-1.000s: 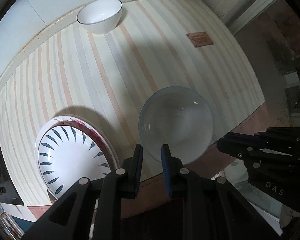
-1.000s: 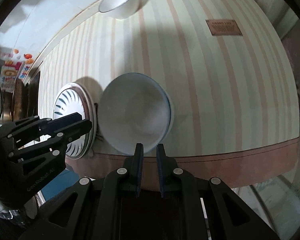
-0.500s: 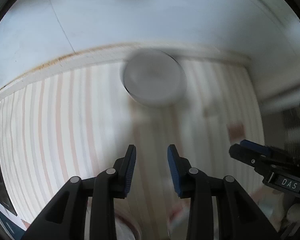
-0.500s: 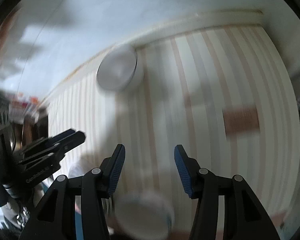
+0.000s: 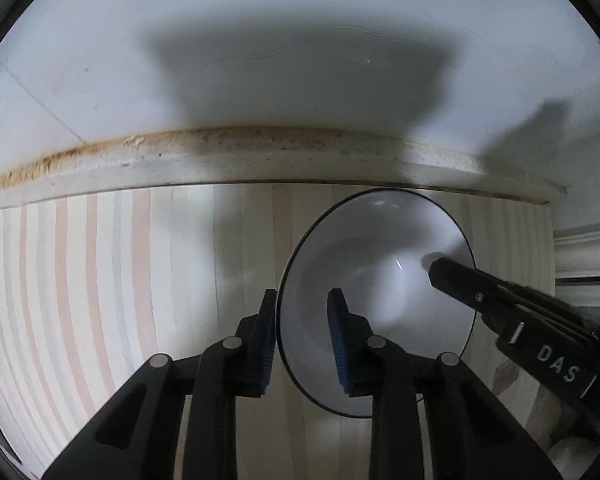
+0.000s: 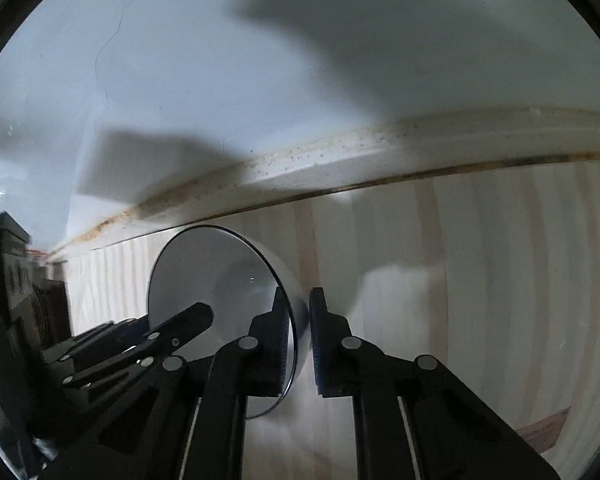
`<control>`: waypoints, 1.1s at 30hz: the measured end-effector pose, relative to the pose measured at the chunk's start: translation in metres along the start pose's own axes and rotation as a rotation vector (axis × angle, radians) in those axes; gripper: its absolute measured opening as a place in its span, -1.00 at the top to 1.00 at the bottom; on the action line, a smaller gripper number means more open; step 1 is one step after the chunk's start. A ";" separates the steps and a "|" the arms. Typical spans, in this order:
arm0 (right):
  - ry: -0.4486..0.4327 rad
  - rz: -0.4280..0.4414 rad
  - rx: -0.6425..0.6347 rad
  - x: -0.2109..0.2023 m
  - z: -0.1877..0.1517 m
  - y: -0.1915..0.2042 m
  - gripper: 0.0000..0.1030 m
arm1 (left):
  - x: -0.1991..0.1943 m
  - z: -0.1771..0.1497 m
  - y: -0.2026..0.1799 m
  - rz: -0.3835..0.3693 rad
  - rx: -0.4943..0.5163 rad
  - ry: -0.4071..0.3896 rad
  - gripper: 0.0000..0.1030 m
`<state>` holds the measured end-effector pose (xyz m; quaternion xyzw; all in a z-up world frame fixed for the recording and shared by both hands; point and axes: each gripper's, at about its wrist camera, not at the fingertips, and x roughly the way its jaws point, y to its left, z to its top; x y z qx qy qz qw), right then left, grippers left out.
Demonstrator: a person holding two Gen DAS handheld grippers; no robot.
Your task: Organize plates and bowls
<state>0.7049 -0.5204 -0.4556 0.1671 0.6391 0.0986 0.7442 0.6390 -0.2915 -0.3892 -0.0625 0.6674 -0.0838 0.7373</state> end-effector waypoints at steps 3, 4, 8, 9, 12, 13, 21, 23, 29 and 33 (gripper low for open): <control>-0.008 -0.035 -0.028 0.000 -0.001 0.005 0.79 | -0.003 -0.007 -0.004 0.002 0.007 0.001 0.58; 0.002 -0.029 -0.020 0.001 -0.002 0.006 0.79 | -0.005 -0.011 -0.005 0.002 0.011 0.003 0.58; 0.009 -0.022 -0.018 -0.011 -0.014 0.007 0.78 | -0.018 -0.025 -0.016 0.000 0.030 0.002 0.59; 0.008 -0.021 -0.022 -0.017 -0.015 0.010 0.78 | -0.024 -0.031 -0.020 0.007 0.044 -0.003 0.59; -0.005 -0.024 -0.036 -0.038 -0.030 0.014 0.78 | -0.043 -0.048 -0.027 -0.001 0.064 -0.015 0.58; -0.010 -0.023 -0.039 -0.045 -0.035 0.015 0.78 | -0.051 -0.055 -0.030 -0.003 0.078 -0.020 0.58; -0.052 -0.022 -0.056 -0.115 -0.093 0.019 0.79 | -0.118 -0.093 -0.042 -0.016 0.155 -0.068 0.58; -0.064 -0.030 -0.062 -0.134 -0.115 0.023 0.79 | -0.127 -0.092 -0.046 -0.016 0.175 -0.071 0.58; -0.071 -0.035 -0.050 -0.174 -0.176 0.023 0.79 | -0.145 -0.141 -0.063 -0.021 0.233 -0.059 0.58; -0.053 -0.019 -0.014 -0.187 -0.218 0.008 0.79 | -0.145 -0.169 -0.071 -0.042 0.257 -0.033 0.58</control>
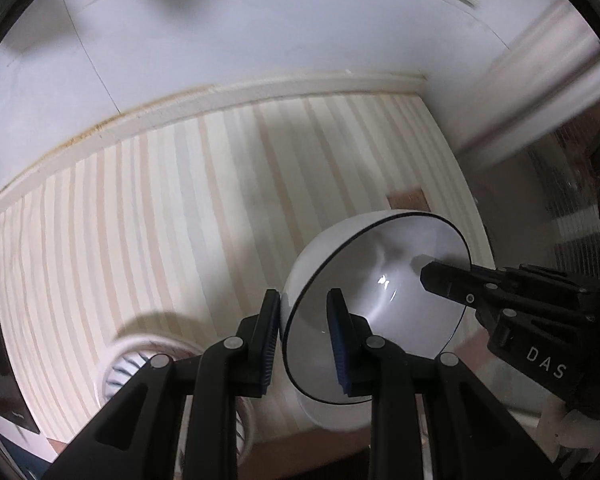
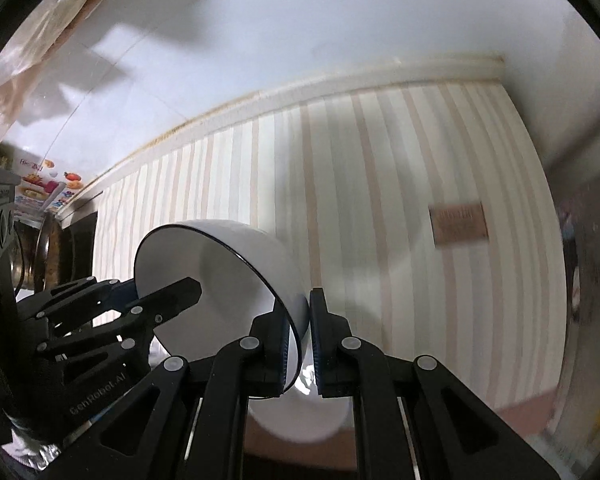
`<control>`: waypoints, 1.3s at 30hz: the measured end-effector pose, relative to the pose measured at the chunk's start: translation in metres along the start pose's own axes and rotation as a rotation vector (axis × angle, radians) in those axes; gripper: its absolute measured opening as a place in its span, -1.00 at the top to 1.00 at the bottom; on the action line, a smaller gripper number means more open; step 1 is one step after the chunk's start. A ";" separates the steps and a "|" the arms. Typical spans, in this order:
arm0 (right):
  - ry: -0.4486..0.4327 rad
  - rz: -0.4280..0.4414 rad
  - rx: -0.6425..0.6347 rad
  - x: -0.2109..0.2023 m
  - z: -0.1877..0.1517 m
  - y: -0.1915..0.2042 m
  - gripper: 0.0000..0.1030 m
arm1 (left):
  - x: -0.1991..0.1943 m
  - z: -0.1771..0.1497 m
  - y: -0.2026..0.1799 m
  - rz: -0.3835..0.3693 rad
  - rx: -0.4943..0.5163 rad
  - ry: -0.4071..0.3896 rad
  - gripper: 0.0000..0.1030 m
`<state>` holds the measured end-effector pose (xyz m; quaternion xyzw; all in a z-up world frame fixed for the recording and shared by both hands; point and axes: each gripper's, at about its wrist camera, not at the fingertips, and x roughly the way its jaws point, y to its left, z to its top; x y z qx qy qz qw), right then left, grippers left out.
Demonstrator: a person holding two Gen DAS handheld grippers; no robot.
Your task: Organize plates and bowls
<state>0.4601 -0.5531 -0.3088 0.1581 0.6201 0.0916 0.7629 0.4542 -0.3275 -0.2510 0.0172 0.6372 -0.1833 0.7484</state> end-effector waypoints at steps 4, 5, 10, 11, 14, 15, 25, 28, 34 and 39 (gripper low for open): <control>0.031 0.014 0.040 0.000 -0.040 -0.014 0.79 | 0.011 -0.025 -0.012 -0.009 0.018 0.041 0.58; 0.039 0.015 0.047 0.001 -0.046 -0.017 0.79 | 0.015 -0.029 -0.014 -0.010 0.023 0.051 0.58; 0.092 0.026 0.083 0.019 -0.075 -0.033 0.79 | 0.031 -0.055 -0.023 -0.007 0.031 0.104 0.58; 0.100 0.027 0.087 0.023 -0.078 -0.035 0.79 | 0.035 -0.058 -0.024 -0.005 0.030 0.117 0.59; 0.126 0.023 0.090 0.035 -0.086 -0.038 0.79 | 0.046 -0.066 -0.026 0.005 0.028 0.147 0.58; 0.135 0.021 0.089 0.039 -0.086 -0.039 0.79 | 0.049 -0.069 -0.026 0.008 0.029 0.155 0.58; 0.203 0.027 0.107 0.069 -0.094 -0.043 0.79 | 0.072 -0.075 -0.024 0.069 0.039 0.203 0.58; 0.199 0.023 0.115 0.072 -0.095 -0.043 0.79 | 0.077 -0.074 -0.026 0.087 0.048 0.203 0.58; 0.190 0.013 0.120 0.071 -0.096 -0.043 0.78 | 0.079 -0.075 -0.029 0.110 0.066 0.196 0.58; 0.168 -0.030 0.108 0.067 -0.099 -0.035 0.77 | 0.078 -0.080 -0.029 0.124 0.070 0.193 0.59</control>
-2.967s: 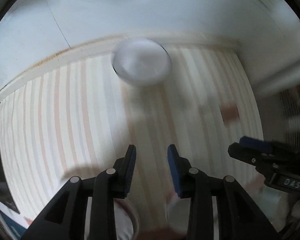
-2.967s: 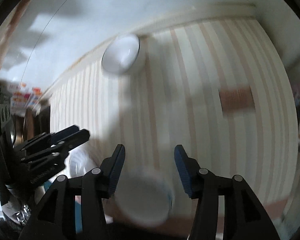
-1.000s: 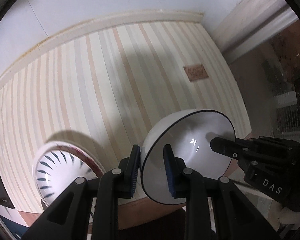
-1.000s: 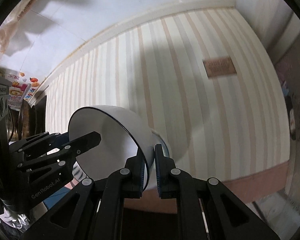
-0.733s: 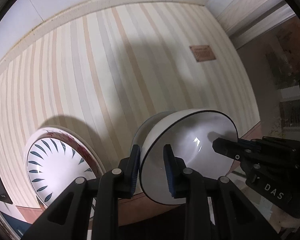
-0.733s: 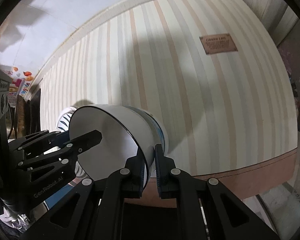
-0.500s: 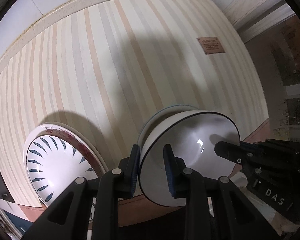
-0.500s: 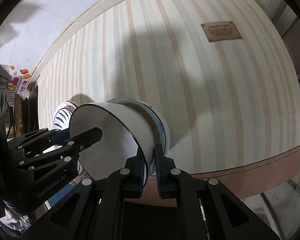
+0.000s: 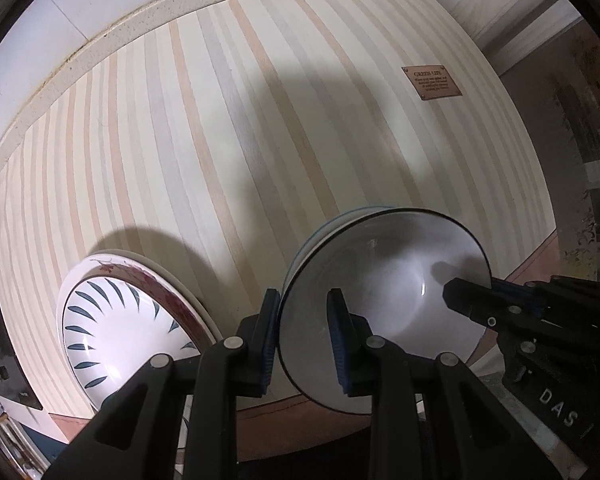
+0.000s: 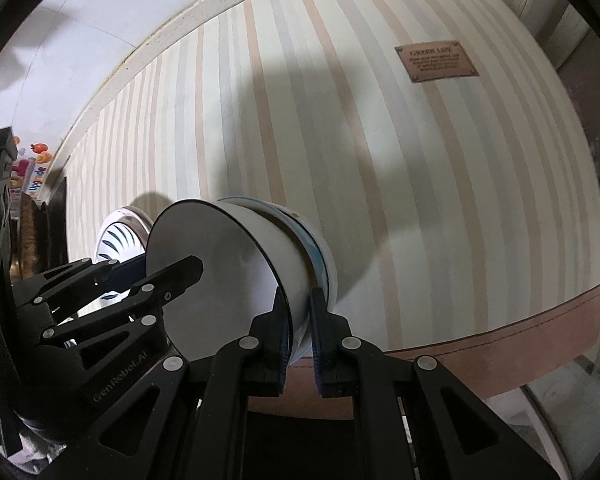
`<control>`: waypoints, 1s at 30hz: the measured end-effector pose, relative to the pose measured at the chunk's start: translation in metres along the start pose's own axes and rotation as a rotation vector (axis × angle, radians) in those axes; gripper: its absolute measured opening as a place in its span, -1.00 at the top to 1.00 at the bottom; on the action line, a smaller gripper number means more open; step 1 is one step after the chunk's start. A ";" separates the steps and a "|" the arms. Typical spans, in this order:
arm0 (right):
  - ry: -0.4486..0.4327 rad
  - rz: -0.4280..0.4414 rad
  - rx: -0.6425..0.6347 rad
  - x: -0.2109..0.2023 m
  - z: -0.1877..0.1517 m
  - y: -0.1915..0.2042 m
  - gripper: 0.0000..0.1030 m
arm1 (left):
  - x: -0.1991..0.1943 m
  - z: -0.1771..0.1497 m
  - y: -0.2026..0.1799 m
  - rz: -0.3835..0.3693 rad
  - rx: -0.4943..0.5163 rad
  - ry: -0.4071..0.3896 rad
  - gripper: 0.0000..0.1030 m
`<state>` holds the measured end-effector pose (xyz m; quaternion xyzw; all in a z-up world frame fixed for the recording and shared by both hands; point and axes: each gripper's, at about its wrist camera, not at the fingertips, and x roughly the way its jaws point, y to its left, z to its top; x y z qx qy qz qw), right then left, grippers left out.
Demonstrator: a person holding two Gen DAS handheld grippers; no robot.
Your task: Organize plates and bowls
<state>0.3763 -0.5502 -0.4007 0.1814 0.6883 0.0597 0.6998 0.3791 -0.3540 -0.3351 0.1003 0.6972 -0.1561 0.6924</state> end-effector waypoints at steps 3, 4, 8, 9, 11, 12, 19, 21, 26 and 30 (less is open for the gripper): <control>-0.017 -0.055 -0.031 -0.003 -0.003 0.009 0.72 | 0.001 -0.001 -0.003 0.021 0.009 -0.003 0.58; -0.022 -0.067 -0.041 -0.003 -0.004 0.011 0.72 | 0.001 -0.001 -0.004 0.023 0.010 -0.005 0.58; -0.032 -0.094 -0.062 -0.003 -0.005 0.014 0.72 | 0.001 -0.002 -0.005 0.030 0.010 -0.011 0.58; -0.032 -0.095 -0.064 -0.004 -0.004 0.013 0.72 | 0.001 -0.002 -0.005 0.033 0.012 -0.013 0.59; -0.032 -0.098 -0.065 -0.004 -0.004 0.013 0.72 | 0.001 -0.002 -0.006 0.038 0.013 -0.019 0.59; -0.032 -0.100 -0.064 -0.004 -0.005 0.014 0.72 | 0.000 -0.003 -0.006 0.038 0.012 -0.022 0.58; -0.060 -0.093 -0.053 -0.016 -0.014 0.014 0.72 | -0.014 -0.011 -0.003 0.039 -0.002 -0.056 0.57; -0.074 -0.097 -0.056 -0.024 -0.019 0.015 0.72 | -0.024 -0.016 -0.004 0.043 0.002 -0.076 0.57; -0.127 -0.110 -0.053 -0.053 -0.039 0.019 0.42 | -0.058 -0.036 -0.005 0.040 0.014 -0.138 0.54; -0.192 -0.090 -0.055 -0.090 -0.064 0.026 -0.02 | -0.094 -0.057 -0.002 0.018 0.018 -0.203 0.28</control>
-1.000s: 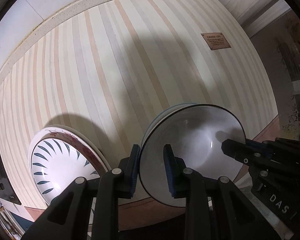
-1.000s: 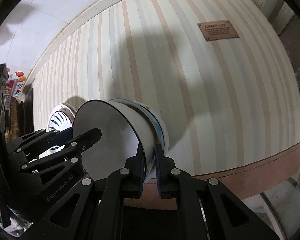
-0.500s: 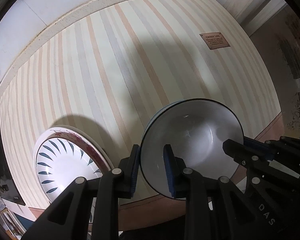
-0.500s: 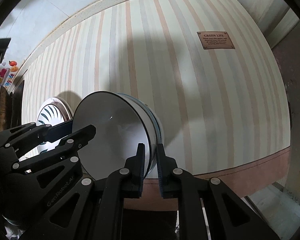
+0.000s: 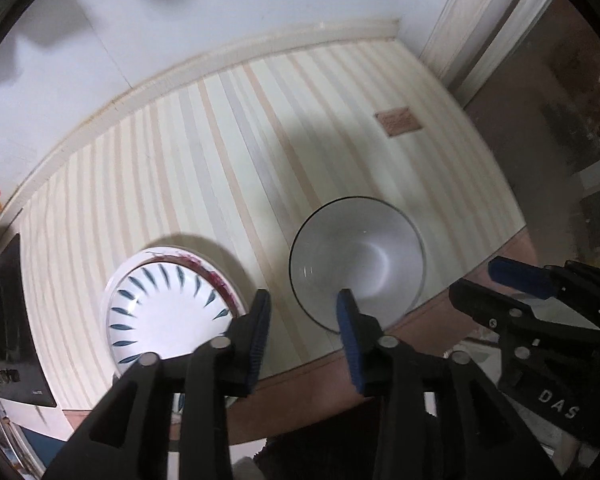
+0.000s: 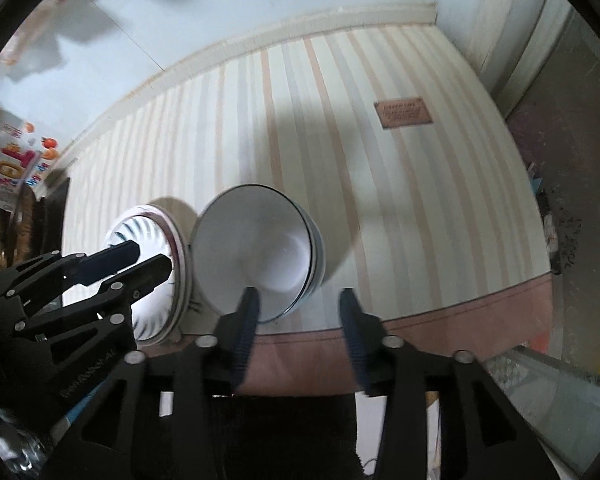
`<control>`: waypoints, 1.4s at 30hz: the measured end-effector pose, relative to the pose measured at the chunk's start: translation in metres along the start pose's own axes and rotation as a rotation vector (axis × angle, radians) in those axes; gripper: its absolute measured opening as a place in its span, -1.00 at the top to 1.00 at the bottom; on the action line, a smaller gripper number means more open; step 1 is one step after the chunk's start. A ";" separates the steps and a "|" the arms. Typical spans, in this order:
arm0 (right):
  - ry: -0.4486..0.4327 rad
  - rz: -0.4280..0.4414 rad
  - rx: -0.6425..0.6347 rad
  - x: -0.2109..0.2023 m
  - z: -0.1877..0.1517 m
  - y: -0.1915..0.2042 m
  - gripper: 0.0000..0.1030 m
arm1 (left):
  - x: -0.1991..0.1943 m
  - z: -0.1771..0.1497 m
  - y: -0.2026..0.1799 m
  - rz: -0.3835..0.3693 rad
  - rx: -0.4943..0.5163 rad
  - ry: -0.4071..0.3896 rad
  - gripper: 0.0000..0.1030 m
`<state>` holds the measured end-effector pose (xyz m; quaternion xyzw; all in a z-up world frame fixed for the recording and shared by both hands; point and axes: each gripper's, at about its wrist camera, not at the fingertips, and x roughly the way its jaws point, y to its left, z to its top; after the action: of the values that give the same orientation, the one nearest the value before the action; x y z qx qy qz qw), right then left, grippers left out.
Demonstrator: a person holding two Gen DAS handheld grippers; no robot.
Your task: Organize plates and bowls
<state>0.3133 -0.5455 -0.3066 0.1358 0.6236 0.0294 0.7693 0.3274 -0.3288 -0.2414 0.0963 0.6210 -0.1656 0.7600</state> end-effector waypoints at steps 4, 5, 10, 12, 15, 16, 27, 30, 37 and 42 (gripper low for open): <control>-0.088 -0.002 -0.019 -0.045 -0.019 0.007 -0.34 | -0.031 -0.014 0.003 -0.009 0.018 -0.057 -0.36; -0.103 -0.004 -0.020 -0.053 -0.023 0.008 -0.41 | -0.037 -0.017 0.002 0.000 0.024 -0.073 -0.48; -0.190 -0.032 -0.035 -0.099 -0.046 0.014 -0.77 | -0.069 -0.035 0.003 -0.026 0.029 -0.129 -0.70; -0.210 -0.044 -0.038 -0.111 -0.054 0.016 -0.80 | -0.081 -0.040 0.004 -0.045 0.028 -0.152 -0.80; -0.242 -0.037 -0.035 -0.131 -0.068 0.018 -0.85 | -0.099 -0.047 0.005 -0.079 0.025 -0.192 -0.88; -0.249 -0.037 -0.034 -0.136 -0.072 0.019 -0.85 | -0.103 -0.049 0.006 -0.091 0.020 -0.200 -0.88; -0.330 -0.064 -0.058 -0.176 -0.099 0.029 -0.91 | -0.123 -0.058 0.006 -0.196 0.004 -0.294 -0.99; -0.339 -0.070 -0.058 -0.175 -0.097 0.028 -0.91 | -0.120 -0.054 0.005 -0.186 0.012 -0.318 -0.99; -0.293 -0.054 -0.049 -0.150 -0.082 0.023 -0.91 | -0.096 -0.039 0.000 -0.149 0.038 -0.300 -0.99; -0.243 -0.023 -0.020 -0.112 -0.064 0.013 -0.91 | -0.067 -0.024 0.009 -0.151 0.009 -0.241 -0.99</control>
<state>0.2286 -0.5464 -0.2087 0.1235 0.5270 0.0100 0.8408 0.2971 -0.3035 -0.1816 0.0320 0.5299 -0.2356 0.8141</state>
